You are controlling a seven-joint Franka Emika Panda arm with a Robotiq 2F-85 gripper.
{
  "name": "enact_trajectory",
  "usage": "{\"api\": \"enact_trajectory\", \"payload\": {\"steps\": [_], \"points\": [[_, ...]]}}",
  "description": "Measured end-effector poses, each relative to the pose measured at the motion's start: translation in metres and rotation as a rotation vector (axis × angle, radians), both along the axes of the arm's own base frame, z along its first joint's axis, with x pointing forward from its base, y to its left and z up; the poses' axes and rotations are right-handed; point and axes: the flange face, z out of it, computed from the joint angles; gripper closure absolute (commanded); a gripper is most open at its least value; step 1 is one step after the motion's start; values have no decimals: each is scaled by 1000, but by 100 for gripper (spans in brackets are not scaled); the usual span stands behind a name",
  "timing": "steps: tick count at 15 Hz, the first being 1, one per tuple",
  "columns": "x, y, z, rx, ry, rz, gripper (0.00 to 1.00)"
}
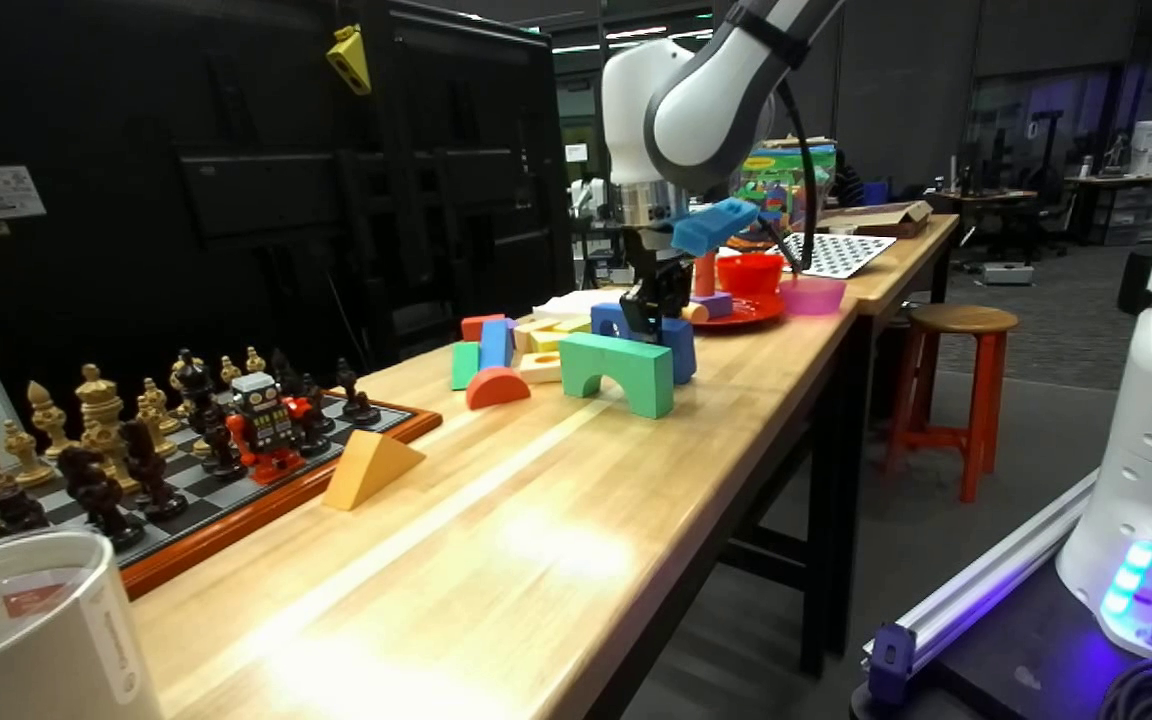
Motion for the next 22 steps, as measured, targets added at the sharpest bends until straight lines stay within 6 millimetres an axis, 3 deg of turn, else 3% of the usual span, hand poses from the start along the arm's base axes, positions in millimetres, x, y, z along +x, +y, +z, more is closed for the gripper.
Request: {"api": "enact_trajectory", "payload": {"steps": [3,6,12,15,22], "points": [[-3,0,7,2,-15,-25,84],[-20,2,21,-15,-23,-31,84],[-86,19,72,-79,-94,41,84],[-109,29,91,-94,-144,79,84],[-114,34,114,-35,-178,93,84]]}}
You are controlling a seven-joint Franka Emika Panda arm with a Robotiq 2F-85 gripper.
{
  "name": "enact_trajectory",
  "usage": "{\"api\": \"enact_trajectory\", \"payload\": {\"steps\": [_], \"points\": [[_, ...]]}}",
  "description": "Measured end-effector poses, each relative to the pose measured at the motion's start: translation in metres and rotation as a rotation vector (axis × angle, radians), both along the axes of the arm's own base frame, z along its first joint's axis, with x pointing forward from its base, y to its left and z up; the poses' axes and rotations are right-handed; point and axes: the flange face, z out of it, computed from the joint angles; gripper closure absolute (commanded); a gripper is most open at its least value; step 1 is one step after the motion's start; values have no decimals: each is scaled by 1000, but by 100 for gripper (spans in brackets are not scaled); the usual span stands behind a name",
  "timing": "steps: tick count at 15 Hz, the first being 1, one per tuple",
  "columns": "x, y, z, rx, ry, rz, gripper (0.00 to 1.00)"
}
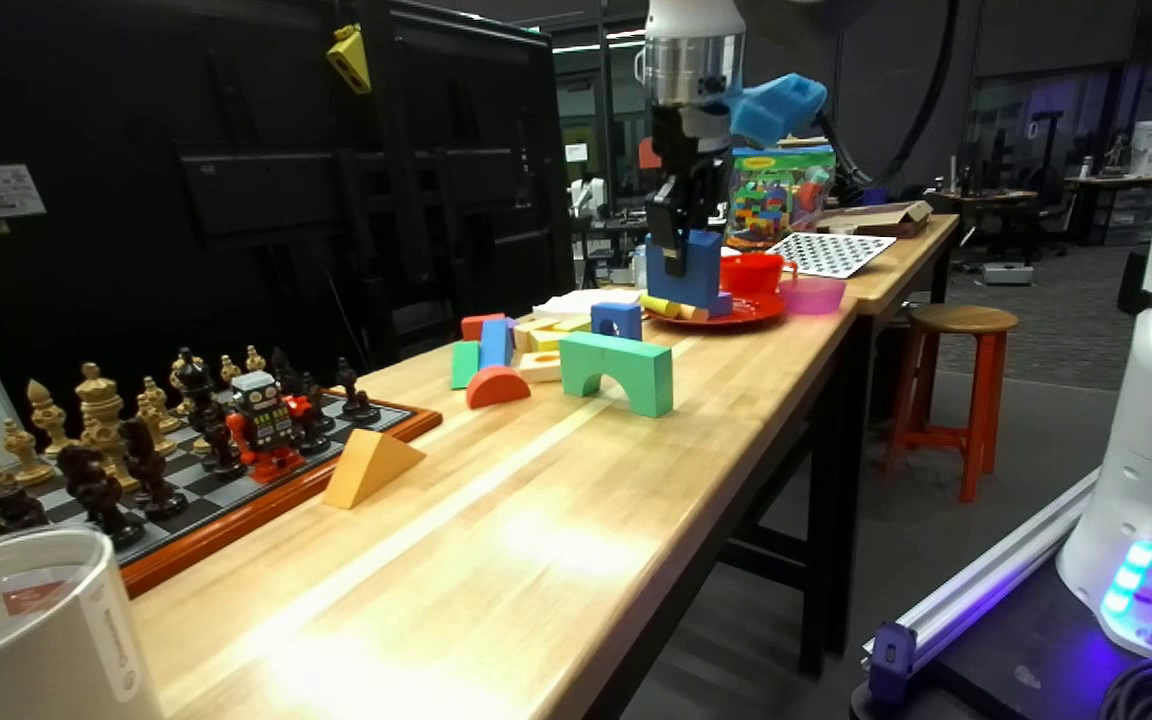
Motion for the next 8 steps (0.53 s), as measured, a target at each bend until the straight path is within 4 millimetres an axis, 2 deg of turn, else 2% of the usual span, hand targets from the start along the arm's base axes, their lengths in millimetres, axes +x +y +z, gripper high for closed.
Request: {"api": "enact_trajectory", "payload": {"steps": [8], "points": [[10,9,7,96,46,-16,84]]}}
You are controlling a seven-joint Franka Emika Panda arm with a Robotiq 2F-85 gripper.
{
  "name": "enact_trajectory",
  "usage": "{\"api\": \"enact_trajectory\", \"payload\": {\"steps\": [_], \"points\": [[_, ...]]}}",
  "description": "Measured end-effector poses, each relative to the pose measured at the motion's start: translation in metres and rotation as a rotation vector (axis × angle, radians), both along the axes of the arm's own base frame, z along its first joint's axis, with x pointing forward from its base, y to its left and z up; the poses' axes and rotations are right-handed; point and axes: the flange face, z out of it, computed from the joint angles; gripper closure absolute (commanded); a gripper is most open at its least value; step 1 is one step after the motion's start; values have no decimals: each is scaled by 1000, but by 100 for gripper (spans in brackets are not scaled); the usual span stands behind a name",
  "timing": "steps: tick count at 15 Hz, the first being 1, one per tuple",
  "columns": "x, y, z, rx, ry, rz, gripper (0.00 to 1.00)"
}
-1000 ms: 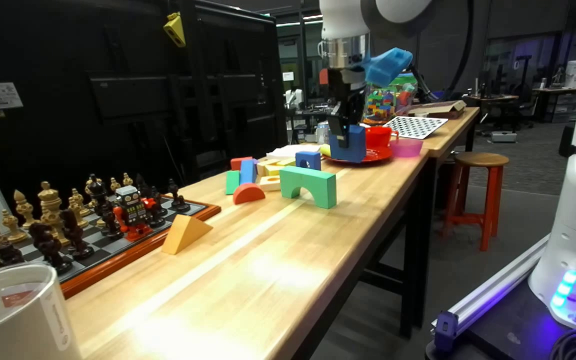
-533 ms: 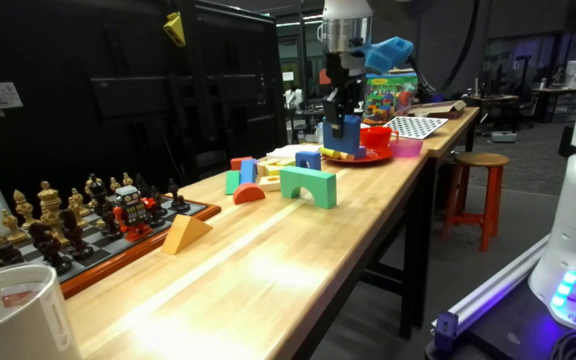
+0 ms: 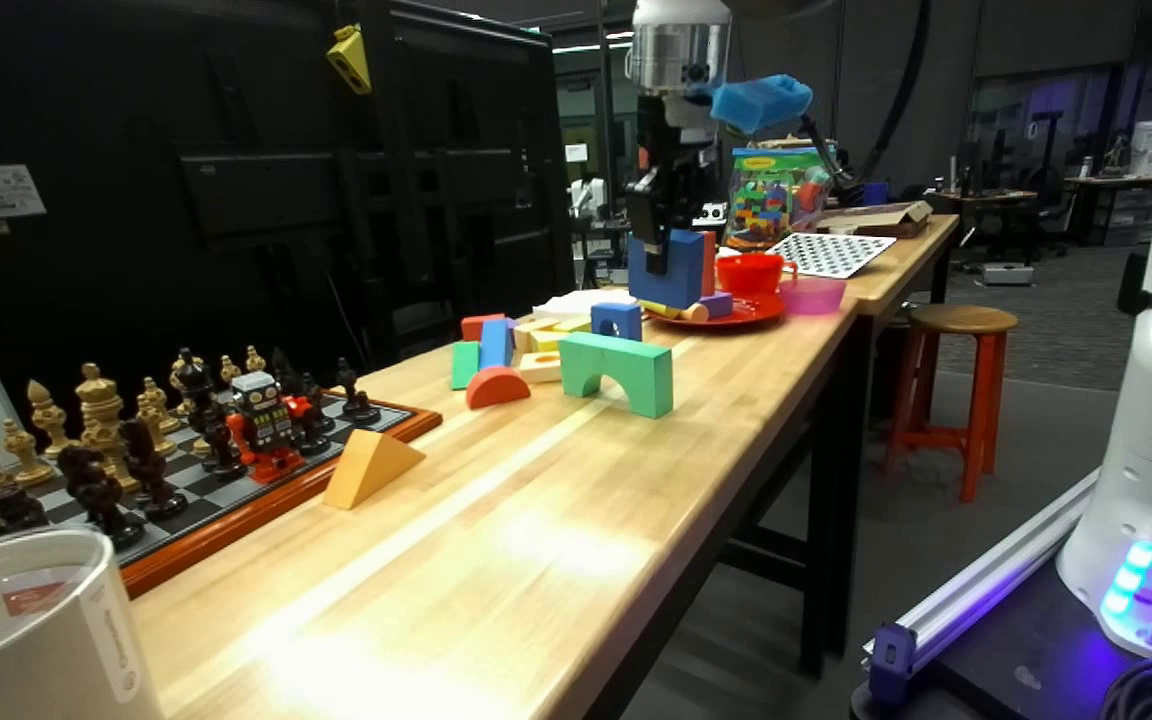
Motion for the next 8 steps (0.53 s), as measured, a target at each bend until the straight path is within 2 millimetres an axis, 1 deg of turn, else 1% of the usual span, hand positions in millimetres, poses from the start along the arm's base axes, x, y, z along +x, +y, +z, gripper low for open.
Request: {"api": "enact_trajectory", "payload": {"steps": [4,8], "points": [[9,9,1,37,25,-10,84],[22,18,-3,64,57,-17,84]]}}
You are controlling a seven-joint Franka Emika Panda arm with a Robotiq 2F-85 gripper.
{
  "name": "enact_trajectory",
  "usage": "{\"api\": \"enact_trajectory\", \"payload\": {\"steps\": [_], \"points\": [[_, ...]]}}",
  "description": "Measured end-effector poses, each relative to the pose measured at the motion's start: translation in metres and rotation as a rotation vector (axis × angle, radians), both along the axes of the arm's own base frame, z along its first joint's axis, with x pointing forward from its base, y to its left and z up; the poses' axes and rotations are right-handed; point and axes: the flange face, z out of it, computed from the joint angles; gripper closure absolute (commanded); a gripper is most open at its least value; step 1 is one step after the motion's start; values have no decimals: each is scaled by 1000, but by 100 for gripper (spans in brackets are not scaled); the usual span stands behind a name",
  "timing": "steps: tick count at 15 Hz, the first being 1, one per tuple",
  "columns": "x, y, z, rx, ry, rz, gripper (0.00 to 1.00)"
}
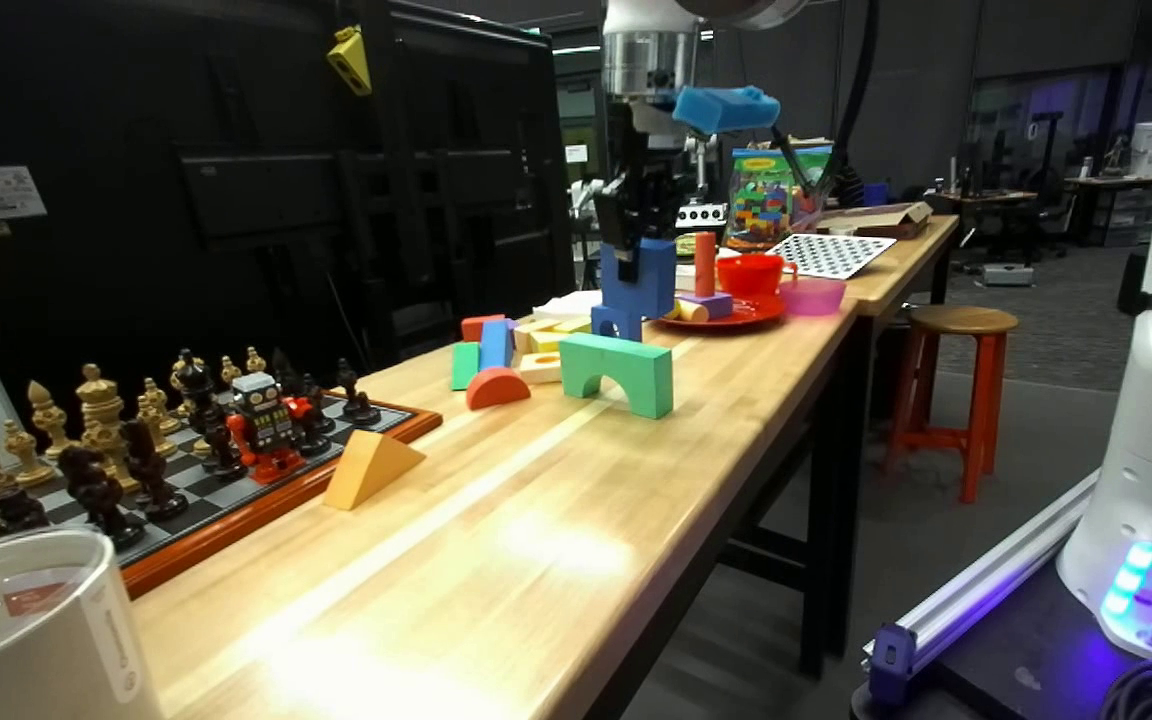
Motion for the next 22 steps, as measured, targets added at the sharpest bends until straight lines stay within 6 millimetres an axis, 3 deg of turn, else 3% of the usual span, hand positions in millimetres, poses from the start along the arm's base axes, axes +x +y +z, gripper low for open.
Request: {"api": "enact_trajectory", "payload": {"steps": [12,22], "points": [[39,3,-23,30,82,-39,84],[49,6,-34,34,110,-46,84]]}}
